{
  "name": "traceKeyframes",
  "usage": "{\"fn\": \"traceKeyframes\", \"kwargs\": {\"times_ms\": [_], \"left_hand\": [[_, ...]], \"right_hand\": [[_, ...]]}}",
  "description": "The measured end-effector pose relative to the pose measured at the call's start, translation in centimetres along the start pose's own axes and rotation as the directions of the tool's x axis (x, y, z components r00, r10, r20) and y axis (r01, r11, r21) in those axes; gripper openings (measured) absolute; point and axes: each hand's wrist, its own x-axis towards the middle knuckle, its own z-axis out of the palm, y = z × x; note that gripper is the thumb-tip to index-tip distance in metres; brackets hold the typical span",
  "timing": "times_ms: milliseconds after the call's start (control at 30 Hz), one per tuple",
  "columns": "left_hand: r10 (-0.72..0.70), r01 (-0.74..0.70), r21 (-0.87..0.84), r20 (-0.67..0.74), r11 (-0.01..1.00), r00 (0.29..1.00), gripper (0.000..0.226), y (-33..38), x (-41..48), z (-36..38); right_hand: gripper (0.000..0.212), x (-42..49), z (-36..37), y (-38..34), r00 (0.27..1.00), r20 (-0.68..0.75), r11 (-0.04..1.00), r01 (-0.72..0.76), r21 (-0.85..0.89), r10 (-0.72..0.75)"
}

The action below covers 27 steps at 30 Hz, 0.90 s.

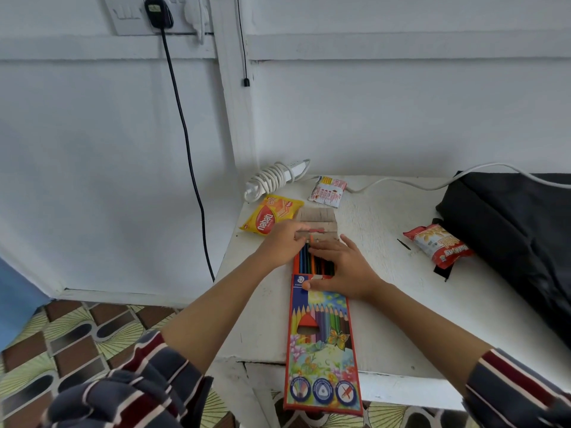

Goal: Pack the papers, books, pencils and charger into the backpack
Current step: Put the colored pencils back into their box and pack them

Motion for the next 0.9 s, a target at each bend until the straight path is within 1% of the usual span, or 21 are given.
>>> {"fn": "traceKeyframes", "kwargs": {"times_ms": [67,100,133,200,267,367,500,533,567,633,667,700,733,800,900], "left_hand": [[0.003,-0.003,0.006,0.015,1.0,1.0,0.035,0.1,0.0,-0.1],[0.005,-0.005,0.007,0.021,1.0,1.0,0.035,0.1,0.0,-0.2],[0.012,-0.012,0.009,0.027,1.0,1.0,0.035,0.1,-0.1,-0.2],[0.023,-0.023,0.007,0.04,1.0,0.999,0.033,0.2,-0.2,-0.3],[0.033,-0.034,0.018,0.049,0.999,0.998,0.032,0.3,-0.4,-0.5],[0.04,-0.042,0.024,0.068,0.999,0.997,0.032,0.3,-0.6,-0.7],[0.027,-0.031,0.033,0.095,0.999,0.995,0.034,0.2,-0.7,-0.8],[0.031,-0.034,0.035,0.098,0.999,0.995,0.034,0.1,-0.7,-0.9],[0.035,-0.039,0.04,0.098,0.998,0.995,0.033,0.1,-0.6,-0.9],[0.04,-0.046,0.063,0.089,0.997,0.995,0.031,0.3,-0.3,-1.1],[0.047,-0.053,0.075,0.082,0.996,0.996,0.03,0.5,0.0,-1.3],[0.053,-0.06,0.078,0.079,0.995,0.995,0.03,0.9,0.4,-1.5],[0.065,-0.071,0.076,0.076,0.995,0.995,0.029,1.4,0.8,-1.7],[0.099,-0.107,0.099,0.085,0.989,0.991,0.026,2.9,2.0,-2.1],[0.155,-0.176,0.221,0.109,0.959,0.982,0.03,5.8,3.9,-2.3]], "right_hand": [[0.098,-0.2,0.1,0.0,0.993,-0.101,0.998,0.056,0.006,-0.055],[0.095,-0.3,0.3,0.1,0.988,-0.137,0.997,0.075,-0.01,-0.076],[0.097,-0.2,0.3,0.1,0.989,-0.13,0.997,0.071,-0.021,-0.073],[0.112,0.0,0.2,-0.1,0.999,-0.023,0.999,0.027,-0.031,-0.028],[0.121,0.2,0.2,0.2,0.999,0.048,1.0,-0.003,-0.031,0.004],[0.123,0.2,0.1,0.3,0.999,0.045,1.0,-0.029,0.006,0.028],[0.117,0.0,-0.1,0.3,0.998,0.055,0.999,-0.029,0.035,0.027],[0.111,0.1,-0.2,0.0,0.998,0.054,0.998,-0.026,0.064,0.022],[0.101,0.0,-0.5,-0.3,0.998,0.049,0.991,-0.036,0.13,0.03],[0.065,0.1,-1.5,-0.9,0.994,0.053,0.937,-0.112,0.331,0.1],[0.05,0.2,-2.2,-1.1,0.988,0.061,0.911,-0.154,0.383,0.142],[0.041,0.4,-3.0,-1.1,0.984,0.043,0.915,-0.178,0.362,0.175],[0.038,0.8,-3.7,-0.8,0.981,0.021,0.944,-0.191,0.271,0.192],[0.037,1.5,-5.5,0.1,0.974,0.018,0.969,-0.227,0.102,0.226],[0.04,2.0,-8.9,1.6,0.963,0.037,0.959,-0.262,-0.111,0.267]]}}
